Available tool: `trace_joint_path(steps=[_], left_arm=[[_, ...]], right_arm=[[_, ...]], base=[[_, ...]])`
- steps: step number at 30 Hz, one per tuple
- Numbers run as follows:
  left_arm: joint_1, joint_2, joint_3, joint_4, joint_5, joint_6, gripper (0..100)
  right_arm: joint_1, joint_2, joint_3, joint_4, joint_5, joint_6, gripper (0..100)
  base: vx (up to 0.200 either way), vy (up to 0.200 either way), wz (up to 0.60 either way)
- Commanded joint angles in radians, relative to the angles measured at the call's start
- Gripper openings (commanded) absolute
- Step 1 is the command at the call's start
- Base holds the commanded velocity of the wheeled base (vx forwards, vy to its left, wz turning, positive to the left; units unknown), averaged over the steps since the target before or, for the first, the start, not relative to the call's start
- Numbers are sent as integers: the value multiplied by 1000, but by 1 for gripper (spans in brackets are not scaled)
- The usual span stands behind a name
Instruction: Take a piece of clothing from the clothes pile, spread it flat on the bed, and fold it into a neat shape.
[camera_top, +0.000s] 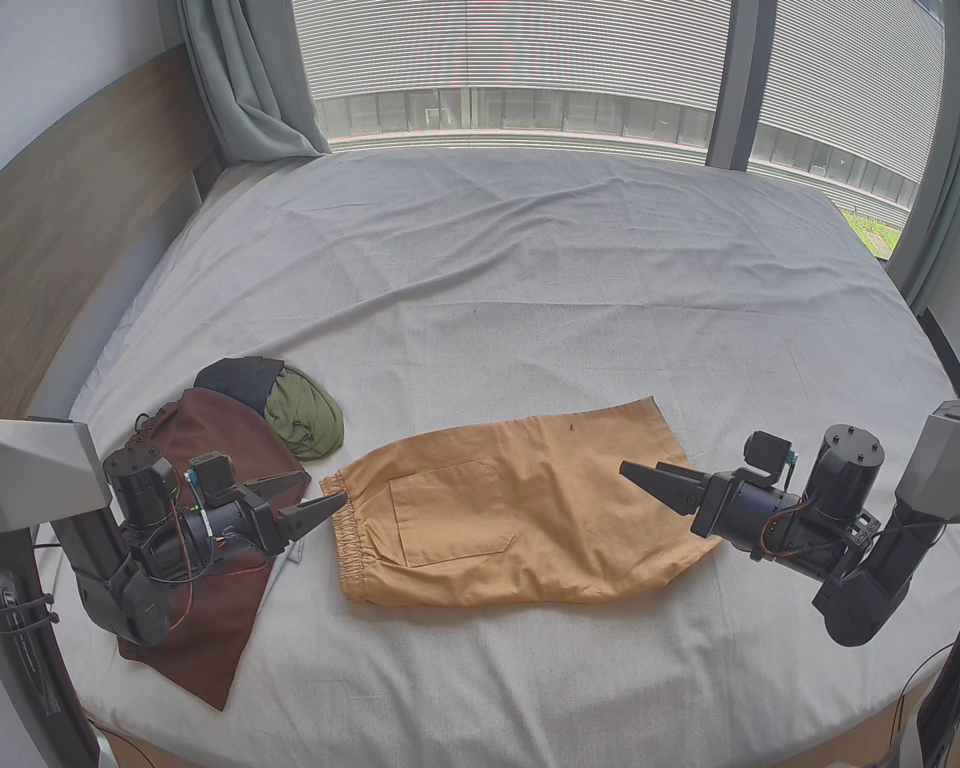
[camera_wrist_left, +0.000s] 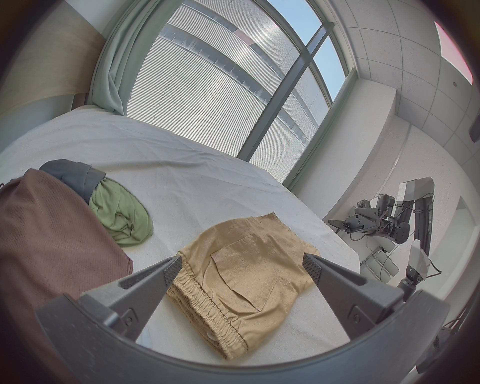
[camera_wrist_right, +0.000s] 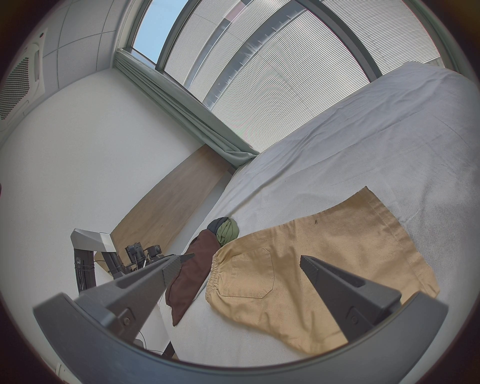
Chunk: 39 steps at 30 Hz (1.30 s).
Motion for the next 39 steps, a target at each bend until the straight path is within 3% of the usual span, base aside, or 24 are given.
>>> trace_joint_path(steps=[1, 24, 39], left_arm=[[2, 1, 19, 0, 1, -6, 100], [-26, 219, 19, 0, 13, -5, 100], [-38, 346, -59, 0, 37, -28, 100]], right_arm=[[0, 7, 3, -1, 0, 1, 100], [9, 30, 6, -1, 0, 0, 100], [9, 42, 6, -1, 0, -2, 100]], base=[[0, 0, 0], [0, 0, 0], [0, 0, 0]])
